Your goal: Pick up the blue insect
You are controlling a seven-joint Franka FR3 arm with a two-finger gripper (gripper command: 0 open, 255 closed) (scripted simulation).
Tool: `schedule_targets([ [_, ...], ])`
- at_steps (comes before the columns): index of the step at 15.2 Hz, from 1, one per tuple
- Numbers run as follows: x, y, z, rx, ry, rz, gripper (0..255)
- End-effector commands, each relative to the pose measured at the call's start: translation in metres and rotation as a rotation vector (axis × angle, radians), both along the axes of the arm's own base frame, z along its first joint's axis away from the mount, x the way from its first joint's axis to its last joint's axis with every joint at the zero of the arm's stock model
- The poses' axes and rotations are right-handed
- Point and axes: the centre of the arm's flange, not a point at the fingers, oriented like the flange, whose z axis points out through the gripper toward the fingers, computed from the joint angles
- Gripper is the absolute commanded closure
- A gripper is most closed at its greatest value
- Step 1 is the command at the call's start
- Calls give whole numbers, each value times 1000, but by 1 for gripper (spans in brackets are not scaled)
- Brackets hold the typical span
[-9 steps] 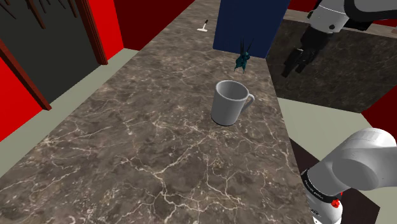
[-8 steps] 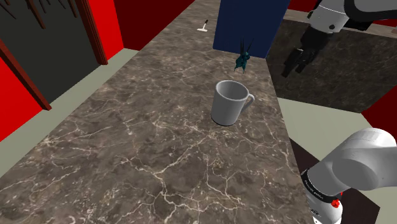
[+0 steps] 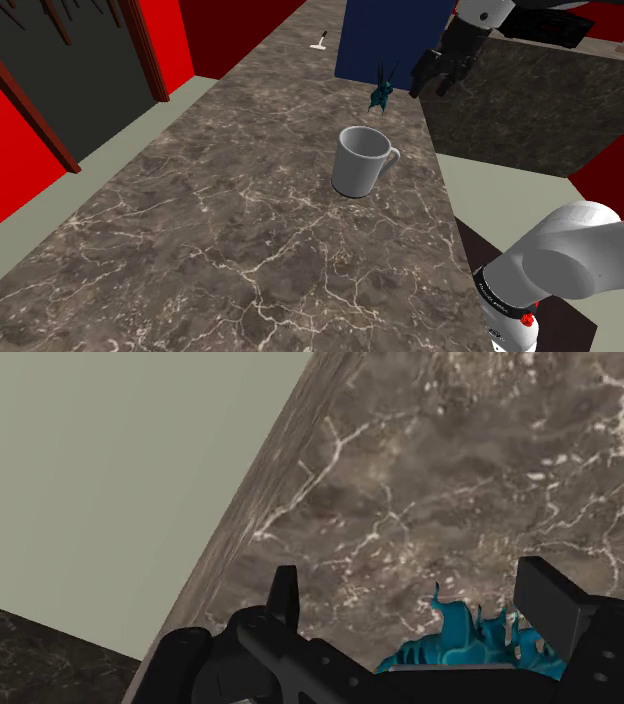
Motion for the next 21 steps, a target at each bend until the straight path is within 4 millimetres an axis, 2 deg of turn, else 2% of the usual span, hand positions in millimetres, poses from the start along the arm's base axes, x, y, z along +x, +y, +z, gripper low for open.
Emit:
schedule_targets([
  [1,19,9,10,9,-24,-38,0],
  [7,75,35,40,31,-95,-146,0],
  [8,79,37,43,32,-100,-154,0],
  [15,79,37,6,32,-100,-154,0],
  [17,79,37,3,32,-100,-154,0],
  [18,79,36,3,32,-100,-154,255],
  [21,79,36,3,32,-100,-154,255],
])
